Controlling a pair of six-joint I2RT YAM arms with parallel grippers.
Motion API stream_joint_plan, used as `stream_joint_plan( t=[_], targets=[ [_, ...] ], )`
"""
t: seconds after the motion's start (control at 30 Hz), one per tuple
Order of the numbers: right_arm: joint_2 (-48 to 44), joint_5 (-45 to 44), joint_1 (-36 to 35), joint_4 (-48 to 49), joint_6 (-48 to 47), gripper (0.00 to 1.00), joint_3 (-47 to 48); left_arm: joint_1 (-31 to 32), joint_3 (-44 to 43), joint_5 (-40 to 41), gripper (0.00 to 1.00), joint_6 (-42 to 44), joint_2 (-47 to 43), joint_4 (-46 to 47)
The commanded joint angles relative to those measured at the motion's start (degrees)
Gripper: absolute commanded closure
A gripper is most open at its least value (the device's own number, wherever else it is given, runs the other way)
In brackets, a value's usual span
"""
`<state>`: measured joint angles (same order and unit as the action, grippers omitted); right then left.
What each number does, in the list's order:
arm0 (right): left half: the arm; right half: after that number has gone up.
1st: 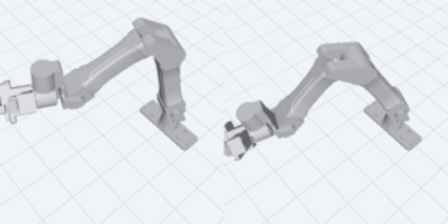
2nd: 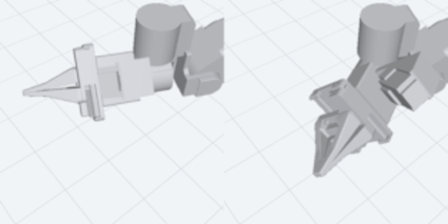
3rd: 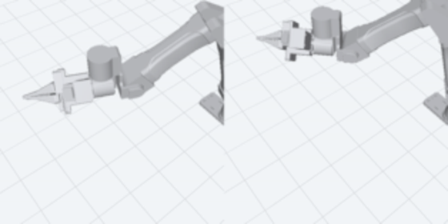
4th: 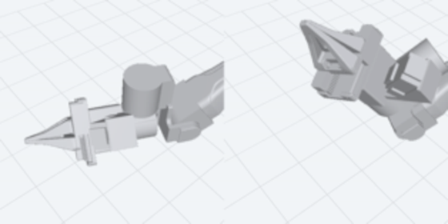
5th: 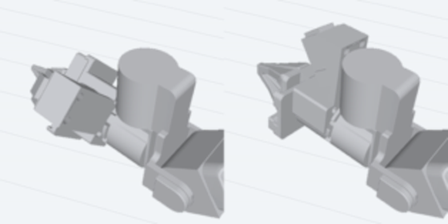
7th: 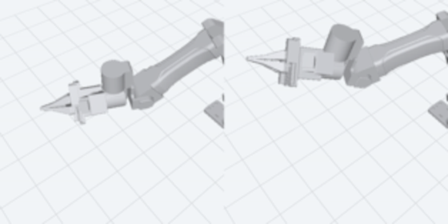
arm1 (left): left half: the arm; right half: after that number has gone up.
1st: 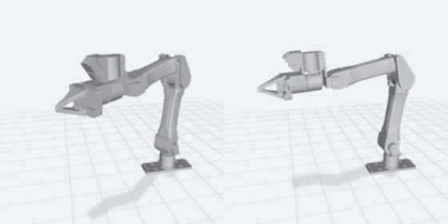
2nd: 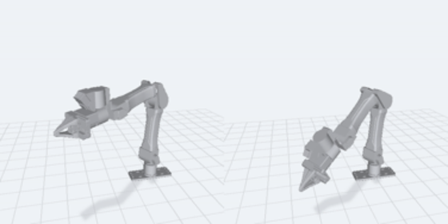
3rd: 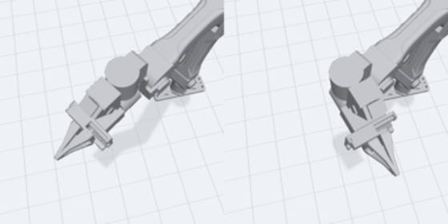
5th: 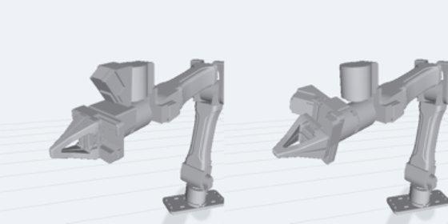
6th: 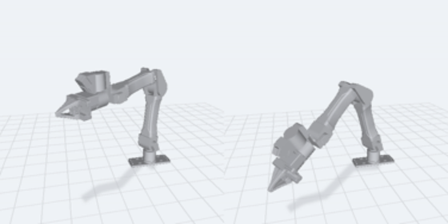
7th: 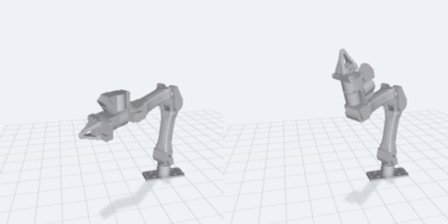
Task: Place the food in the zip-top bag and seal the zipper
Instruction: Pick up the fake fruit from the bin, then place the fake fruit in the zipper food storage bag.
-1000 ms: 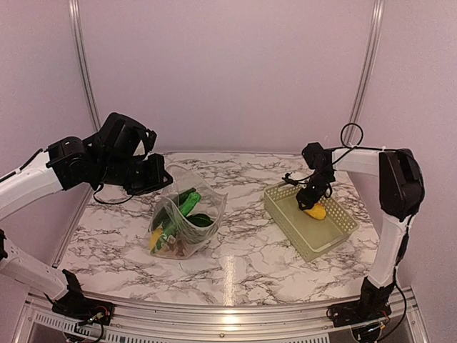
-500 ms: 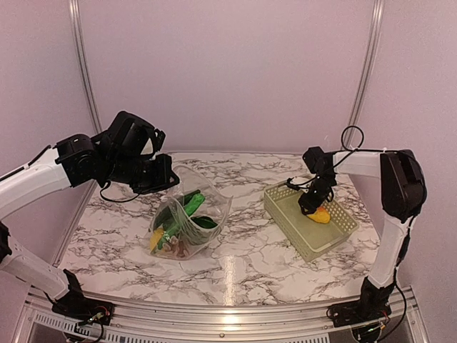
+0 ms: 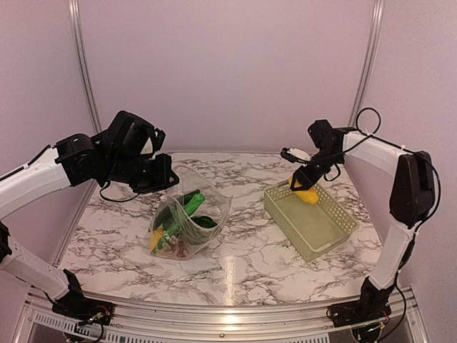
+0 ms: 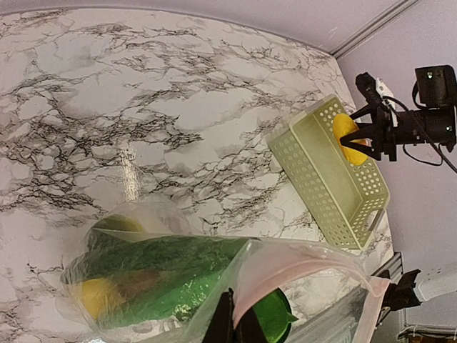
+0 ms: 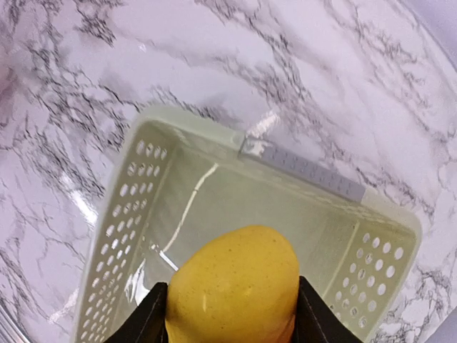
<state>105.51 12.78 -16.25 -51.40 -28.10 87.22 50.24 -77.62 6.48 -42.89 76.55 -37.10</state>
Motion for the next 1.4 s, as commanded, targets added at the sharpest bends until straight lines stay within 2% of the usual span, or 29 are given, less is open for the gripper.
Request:
stream_joint_plan(
  t=[0.0, 0.1, 0.2, 0.27, 0.4, 0.53, 0.83, 0.93, 1.03, 1.37],
  targets=[
    [-4.6, 17.5, -1.1, -2.3, 1.6, 0.73, 10.5, -0.7, -1.5, 0.2, 1.0, 1.2, 0.0, -1.2],
    [-6.4, 25.9, -2.4, 1.1, 4.4, 0.77, 15.4, -0.9, -1.8, 0.2, 1.0, 1.3, 0.0, -1.6],
    [-8.8, 35.3, -4.4, 9.4, 9.8, 0.78, 16.6, -1.1, -1.9, 0.3, 1.0, 1.4, -0.1, -2.1],
    [-10.5, 39.8, -6.6, 16.4, 14.6, 0.78, 15.9, -1.2, -1.8, 0.4, 1.0, 1.3, -0.3, -2.4],
    [-13.5, 44.9, -12.4, 37.3, 26.8, 0.82, 11.1, -1.1, -1.6, 0.5, 1.0, 0.7, -0.8, -2.5],
    [-13.7, 46.0, -19.6, 55.6, 35.9, 0.84, 7.4, -1.2, -1.6, 0.7, 1.0, 0.1, -1.4, -2.5],
    [-10.4, 47.8, -30.2, 71.6, 41.4, 0.85, 0.0, -1.3, -1.3, 1.0, 1.0, -1.7, -4.1, -3.4],
    [-9.7, 49.5, -31.5, 77.4, 42.2, 0.85, -3.1, -1.3, -1.0, 0.4, 1.0, -4.4, -5.3, -3.3],
    [-8.3, 49.8, -32.2, 87.3, 47.1, 0.87, -6.3, -1.3, -1.0, -1.0, 1.0, -7.0, -6.6, -3.2],
    [-1.2, 48.1, -37.0, 95.4, 49.2, 0.85, -5.9, -1.3, 2.7, 0.6, 1.0, -12.4, -13.7, -4.4]
  ],
)
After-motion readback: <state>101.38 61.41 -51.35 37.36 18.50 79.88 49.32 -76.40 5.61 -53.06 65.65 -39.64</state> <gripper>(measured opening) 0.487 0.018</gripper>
